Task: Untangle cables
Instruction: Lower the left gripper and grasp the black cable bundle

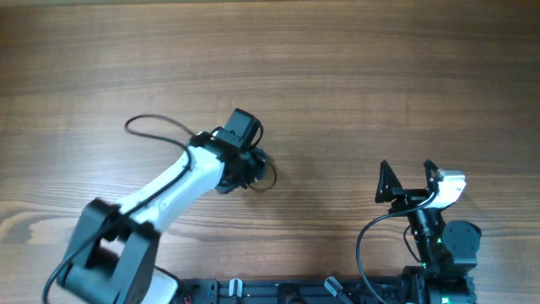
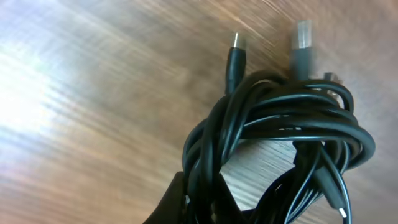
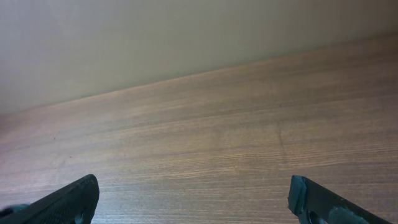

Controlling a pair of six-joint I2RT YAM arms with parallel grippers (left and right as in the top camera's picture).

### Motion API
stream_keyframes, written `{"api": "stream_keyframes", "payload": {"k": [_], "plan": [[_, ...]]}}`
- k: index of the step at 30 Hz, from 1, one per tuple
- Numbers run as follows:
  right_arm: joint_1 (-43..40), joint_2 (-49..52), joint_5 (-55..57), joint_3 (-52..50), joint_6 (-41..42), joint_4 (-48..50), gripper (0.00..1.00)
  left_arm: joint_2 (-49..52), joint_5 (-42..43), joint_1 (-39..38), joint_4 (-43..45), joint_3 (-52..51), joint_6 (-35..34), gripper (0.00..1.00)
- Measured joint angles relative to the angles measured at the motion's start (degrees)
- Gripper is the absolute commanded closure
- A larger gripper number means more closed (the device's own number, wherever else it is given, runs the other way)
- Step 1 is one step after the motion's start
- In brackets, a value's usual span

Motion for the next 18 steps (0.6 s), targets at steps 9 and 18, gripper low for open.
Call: {"api": "stream_keyframes", "payload": {"k": [9,18], "plan": [[0.00,0.00,0.00,0.00,0.00,0.02,0.00,-1.92,4.02,-0.85,-0.35,0.61,-20.41,0.03],[0.00,0.00,0.00,0.00,0.00,0.02,0.00,-1.92,-2.91,-1.18,1.01,0.63,13.68,0.32]]}}
